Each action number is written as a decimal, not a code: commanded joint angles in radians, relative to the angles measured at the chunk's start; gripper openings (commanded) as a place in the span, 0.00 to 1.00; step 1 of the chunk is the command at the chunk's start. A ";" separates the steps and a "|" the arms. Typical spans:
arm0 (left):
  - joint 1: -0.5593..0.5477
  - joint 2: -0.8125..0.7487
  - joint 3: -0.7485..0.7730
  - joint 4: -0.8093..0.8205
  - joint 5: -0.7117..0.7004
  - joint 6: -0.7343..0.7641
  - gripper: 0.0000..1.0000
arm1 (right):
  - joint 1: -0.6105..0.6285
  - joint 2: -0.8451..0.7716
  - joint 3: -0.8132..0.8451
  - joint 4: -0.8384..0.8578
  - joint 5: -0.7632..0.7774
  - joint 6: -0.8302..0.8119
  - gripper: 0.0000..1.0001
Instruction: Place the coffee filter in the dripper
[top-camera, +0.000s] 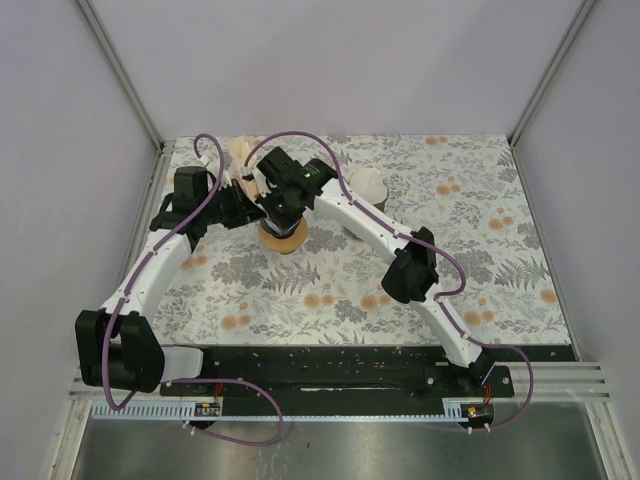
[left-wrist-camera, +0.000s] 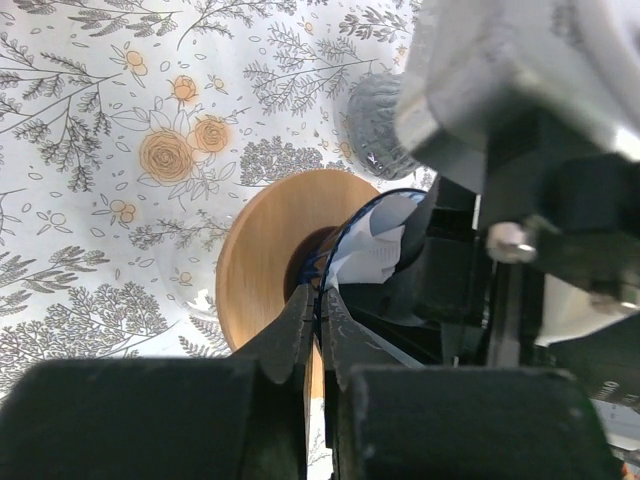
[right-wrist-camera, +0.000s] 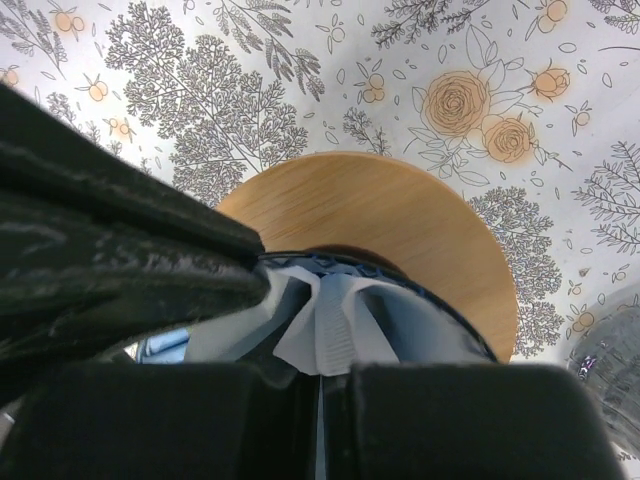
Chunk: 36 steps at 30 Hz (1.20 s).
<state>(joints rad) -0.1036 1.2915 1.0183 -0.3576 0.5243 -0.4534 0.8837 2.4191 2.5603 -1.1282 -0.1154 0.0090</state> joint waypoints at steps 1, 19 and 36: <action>0.005 0.005 0.011 -0.015 -0.035 0.035 0.00 | 0.001 -0.074 0.015 0.010 -0.038 -0.001 0.00; 0.004 -0.003 0.034 -0.038 -0.052 0.053 0.00 | -0.012 -0.167 -0.032 0.056 -0.017 -0.081 0.22; 0.004 -0.003 0.049 -0.052 -0.058 0.059 0.00 | -0.012 -0.302 -0.113 0.113 0.022 -0.098 0.44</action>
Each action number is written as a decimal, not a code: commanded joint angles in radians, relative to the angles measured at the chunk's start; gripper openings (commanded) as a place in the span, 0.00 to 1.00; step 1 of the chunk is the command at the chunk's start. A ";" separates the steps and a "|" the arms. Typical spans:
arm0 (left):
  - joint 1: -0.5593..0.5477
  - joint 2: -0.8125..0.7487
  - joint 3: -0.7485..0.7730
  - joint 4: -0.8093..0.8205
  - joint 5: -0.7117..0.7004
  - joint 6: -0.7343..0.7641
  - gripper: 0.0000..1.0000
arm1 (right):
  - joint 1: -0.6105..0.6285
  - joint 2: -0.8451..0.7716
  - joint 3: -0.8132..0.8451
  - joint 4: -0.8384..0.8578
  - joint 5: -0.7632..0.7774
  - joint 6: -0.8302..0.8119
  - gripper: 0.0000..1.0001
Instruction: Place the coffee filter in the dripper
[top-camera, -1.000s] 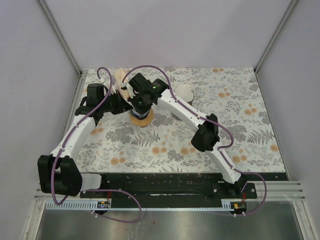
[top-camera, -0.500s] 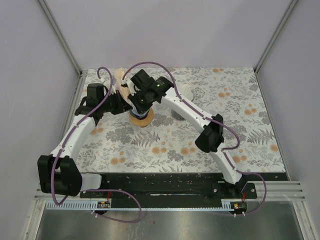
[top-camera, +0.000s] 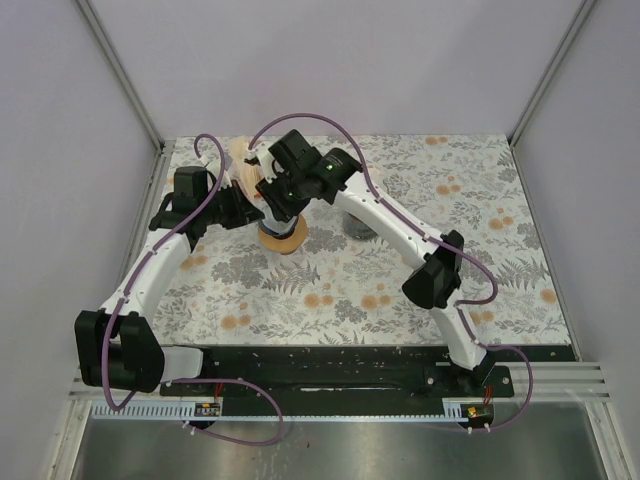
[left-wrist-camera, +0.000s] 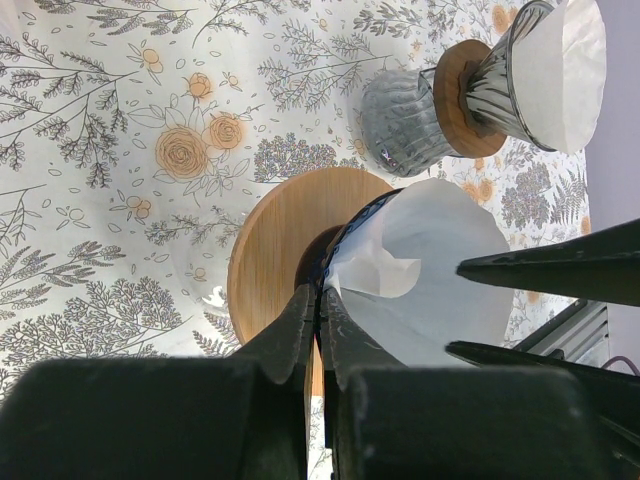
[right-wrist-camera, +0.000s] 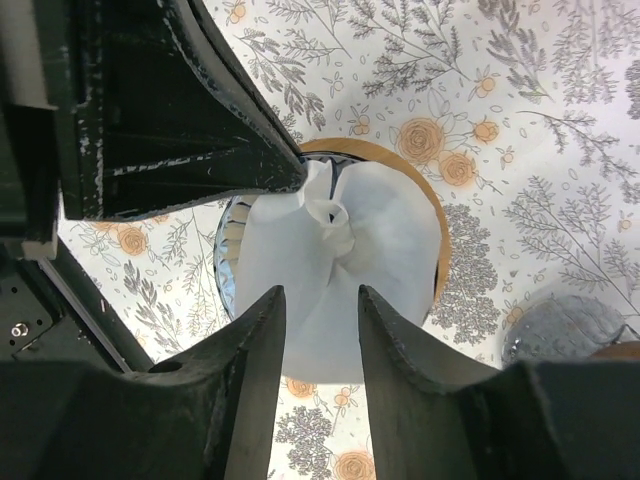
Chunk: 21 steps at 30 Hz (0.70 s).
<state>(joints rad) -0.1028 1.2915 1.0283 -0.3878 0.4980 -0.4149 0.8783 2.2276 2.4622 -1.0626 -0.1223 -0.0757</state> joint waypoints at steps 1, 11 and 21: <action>0.000 -0.001 0.041 -0.025 -0.033 0.021 0.00 | -0.007 -0.120 -0.025 0.050 0.039 -0.013 0.45; 0.002 -0.006 0.085 -0.052 -0.029 0.027 0.13 | -0.024 -0.177 -0.189 0.138 0.180 -0.001 0.51; 0.002 -0.011 0.128 -0.086 -0.024 0.042 0.31 | -0.027 -0.115 -0.209 0.141 0.185 -0.007 0.51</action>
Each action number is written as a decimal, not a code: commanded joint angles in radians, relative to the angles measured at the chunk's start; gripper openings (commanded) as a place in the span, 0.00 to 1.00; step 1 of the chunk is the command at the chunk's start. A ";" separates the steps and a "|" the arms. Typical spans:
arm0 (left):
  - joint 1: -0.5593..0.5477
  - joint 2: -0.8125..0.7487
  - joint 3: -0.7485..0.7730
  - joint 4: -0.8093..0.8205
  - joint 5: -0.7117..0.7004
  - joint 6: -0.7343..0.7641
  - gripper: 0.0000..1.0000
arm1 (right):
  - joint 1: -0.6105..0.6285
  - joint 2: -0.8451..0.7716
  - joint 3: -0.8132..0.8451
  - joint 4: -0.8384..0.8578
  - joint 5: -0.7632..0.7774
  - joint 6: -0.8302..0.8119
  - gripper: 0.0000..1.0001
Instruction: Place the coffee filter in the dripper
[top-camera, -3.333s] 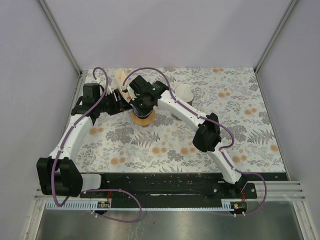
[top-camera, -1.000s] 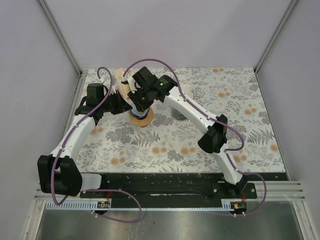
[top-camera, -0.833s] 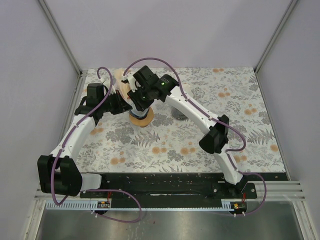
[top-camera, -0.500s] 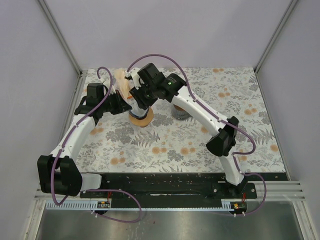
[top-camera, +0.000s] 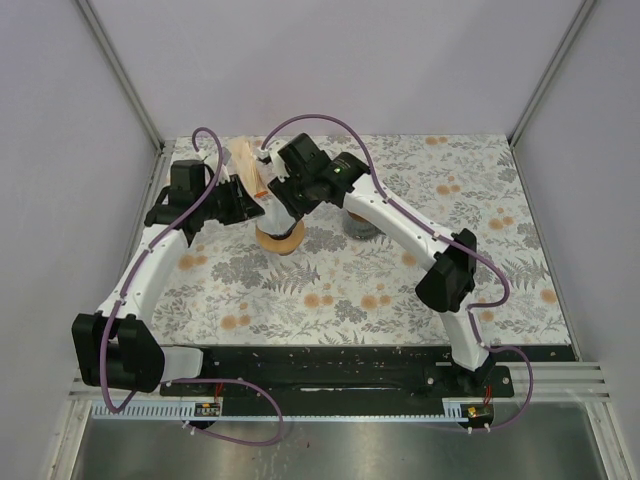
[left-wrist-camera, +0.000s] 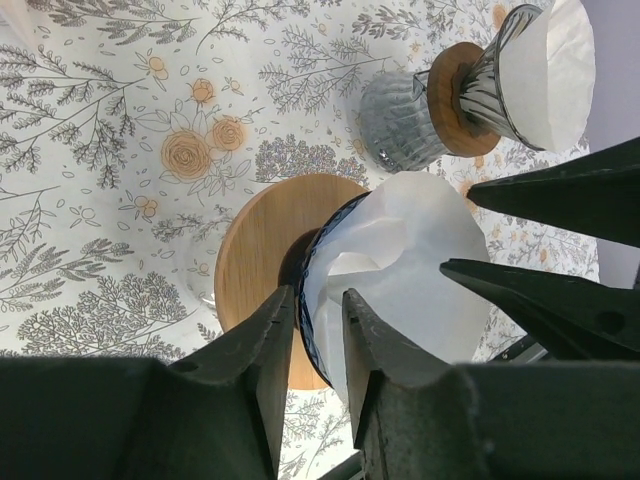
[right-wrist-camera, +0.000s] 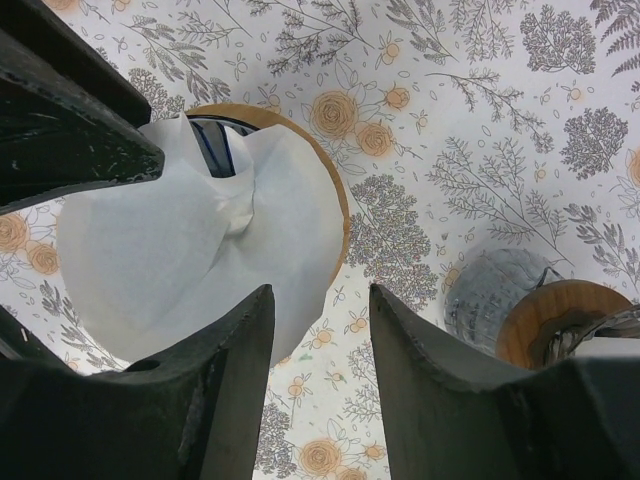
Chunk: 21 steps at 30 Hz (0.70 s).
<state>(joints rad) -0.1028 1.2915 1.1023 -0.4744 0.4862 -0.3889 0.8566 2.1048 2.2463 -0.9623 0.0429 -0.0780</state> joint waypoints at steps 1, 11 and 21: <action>0.003 -0.012 0.057 -0.001 -0.011 0.018 0.32 | -0.005 0.009 0.006 0.042 0.017 -0.005 0.51; -0.001 0.002 0.117 0.014 0.014 0.128 0.55 | -0.010 0.003 0.032 0.042 0.000 -0.025 0.58; -0.071 0.077 0.221 -0.050 -0.107 0.383 0.80 | -0.028 -0.046 0.033 0.040 -0.049 0.020 0.66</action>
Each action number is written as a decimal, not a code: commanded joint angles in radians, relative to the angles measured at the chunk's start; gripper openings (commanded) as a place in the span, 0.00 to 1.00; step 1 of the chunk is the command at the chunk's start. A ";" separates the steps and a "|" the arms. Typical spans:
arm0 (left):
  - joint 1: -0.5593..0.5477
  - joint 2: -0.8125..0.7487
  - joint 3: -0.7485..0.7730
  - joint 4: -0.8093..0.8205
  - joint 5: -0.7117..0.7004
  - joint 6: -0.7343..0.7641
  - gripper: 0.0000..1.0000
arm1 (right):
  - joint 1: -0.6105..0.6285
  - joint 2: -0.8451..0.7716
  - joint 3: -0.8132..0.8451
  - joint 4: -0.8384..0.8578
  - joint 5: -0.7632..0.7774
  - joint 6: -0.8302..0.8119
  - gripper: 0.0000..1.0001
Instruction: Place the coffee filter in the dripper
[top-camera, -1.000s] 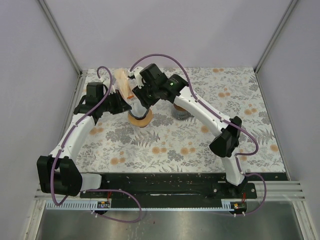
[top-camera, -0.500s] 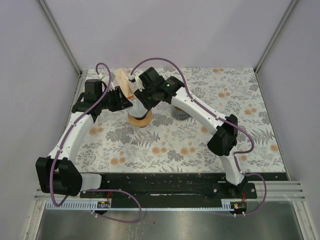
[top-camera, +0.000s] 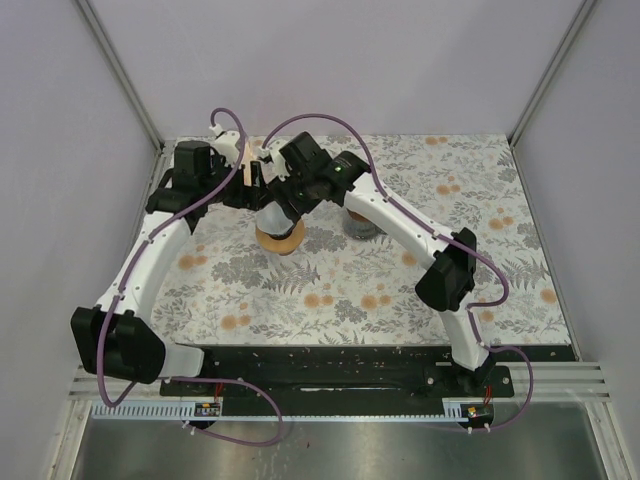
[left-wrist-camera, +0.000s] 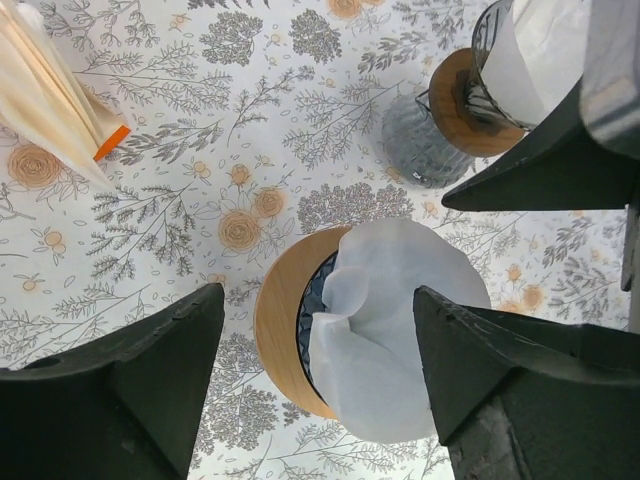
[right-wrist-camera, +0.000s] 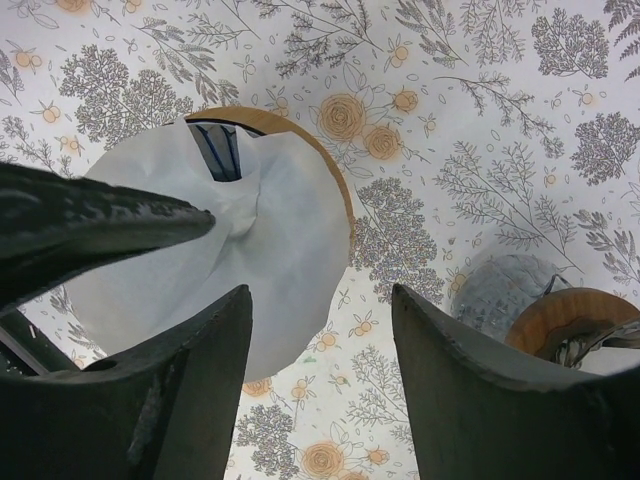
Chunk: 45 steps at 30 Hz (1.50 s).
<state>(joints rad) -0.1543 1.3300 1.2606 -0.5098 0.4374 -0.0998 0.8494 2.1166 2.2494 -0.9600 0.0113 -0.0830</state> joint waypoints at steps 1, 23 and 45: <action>-0.021 0.049 0.075 -0.021 -0.058 0.094 0.80 | -0.027 -0.075 0.019 0.038 -0.017 0.034 0.66; -0.082 0.164 0.108 -0.064 -0.112 0.140 0.40 | -0.130 -0.372 -0.346 0.172 0.076 0.077 0.75; -0.090 0.155 0.095 -0.114 -0.088 0.242 0.00 | -0.131 -0.365 -0.353 0.176 0.067 0.072 0.75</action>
<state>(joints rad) -0.2413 1.5040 1.3407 -0.6003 0.3676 0.0826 0.7181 1.7756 1.8919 -0.8268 0.0692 -0.0174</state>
